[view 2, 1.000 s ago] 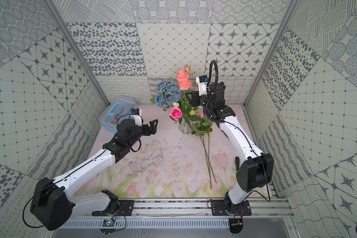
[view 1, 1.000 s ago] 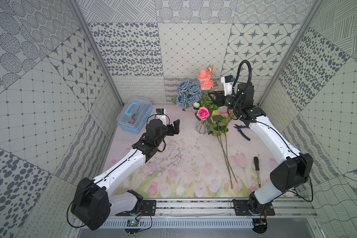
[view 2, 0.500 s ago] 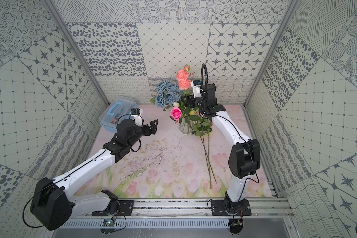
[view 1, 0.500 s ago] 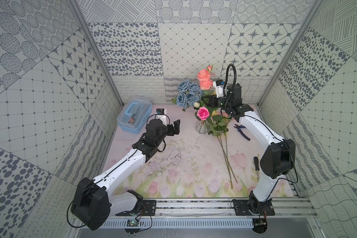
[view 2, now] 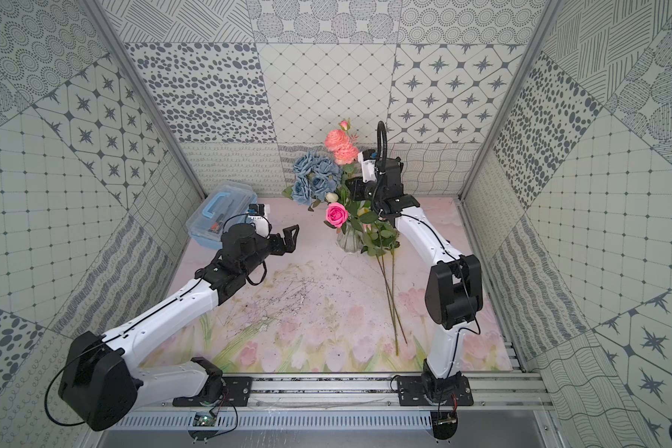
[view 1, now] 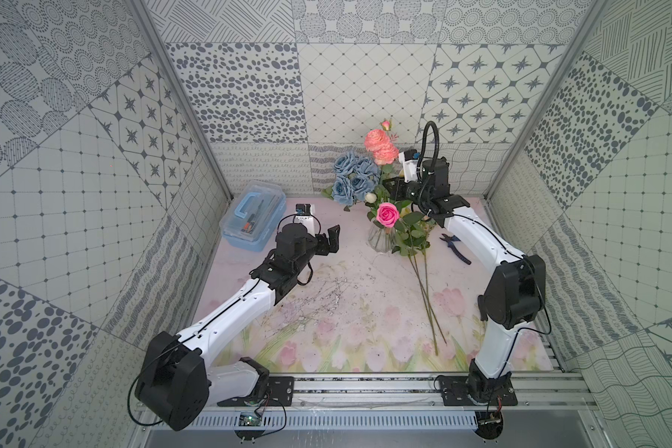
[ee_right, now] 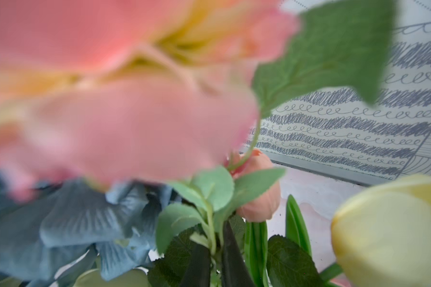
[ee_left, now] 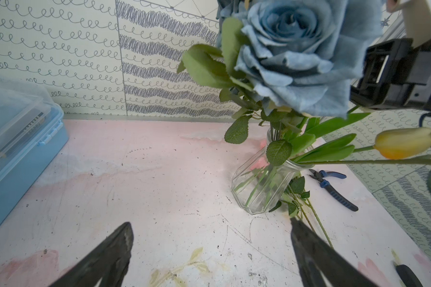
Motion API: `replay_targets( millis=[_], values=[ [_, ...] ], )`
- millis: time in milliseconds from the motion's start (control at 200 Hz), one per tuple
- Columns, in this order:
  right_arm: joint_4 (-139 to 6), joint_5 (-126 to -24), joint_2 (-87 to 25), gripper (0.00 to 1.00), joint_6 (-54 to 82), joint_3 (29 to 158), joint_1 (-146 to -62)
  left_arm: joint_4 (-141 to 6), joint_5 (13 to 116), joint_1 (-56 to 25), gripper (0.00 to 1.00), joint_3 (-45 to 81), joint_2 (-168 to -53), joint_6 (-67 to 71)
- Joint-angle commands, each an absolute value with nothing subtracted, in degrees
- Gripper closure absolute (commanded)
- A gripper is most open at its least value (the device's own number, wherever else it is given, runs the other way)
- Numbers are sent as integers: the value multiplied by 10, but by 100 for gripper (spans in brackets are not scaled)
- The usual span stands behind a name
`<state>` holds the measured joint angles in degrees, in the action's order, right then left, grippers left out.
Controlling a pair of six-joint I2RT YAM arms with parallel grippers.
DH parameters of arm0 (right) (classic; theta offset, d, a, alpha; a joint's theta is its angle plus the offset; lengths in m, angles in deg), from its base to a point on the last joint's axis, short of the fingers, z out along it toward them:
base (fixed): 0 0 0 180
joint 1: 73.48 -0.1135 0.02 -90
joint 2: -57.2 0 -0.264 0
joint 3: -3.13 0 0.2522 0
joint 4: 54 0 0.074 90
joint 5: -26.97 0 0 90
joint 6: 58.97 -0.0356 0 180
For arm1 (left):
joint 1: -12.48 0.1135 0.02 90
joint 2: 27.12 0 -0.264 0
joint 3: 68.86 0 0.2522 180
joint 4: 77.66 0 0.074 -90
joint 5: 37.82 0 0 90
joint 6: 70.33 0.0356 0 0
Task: Pick out pink flowers from the vase
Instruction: Pick up the flower from the vase.
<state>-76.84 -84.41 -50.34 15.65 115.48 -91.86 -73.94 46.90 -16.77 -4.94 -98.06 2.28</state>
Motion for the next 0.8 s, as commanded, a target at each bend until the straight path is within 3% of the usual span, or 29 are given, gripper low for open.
replay_targets(
  millis=[0, 795],
  values=[
    [-725, -838, -499, 97, 159, 1158, -922, -771, 478, -167, 1, -42, -984, 30],
    [-594, -821, -359, 98, 228, 1043, -922, -780, 495, -167, 1, -46, -987, 18]
  ],
)
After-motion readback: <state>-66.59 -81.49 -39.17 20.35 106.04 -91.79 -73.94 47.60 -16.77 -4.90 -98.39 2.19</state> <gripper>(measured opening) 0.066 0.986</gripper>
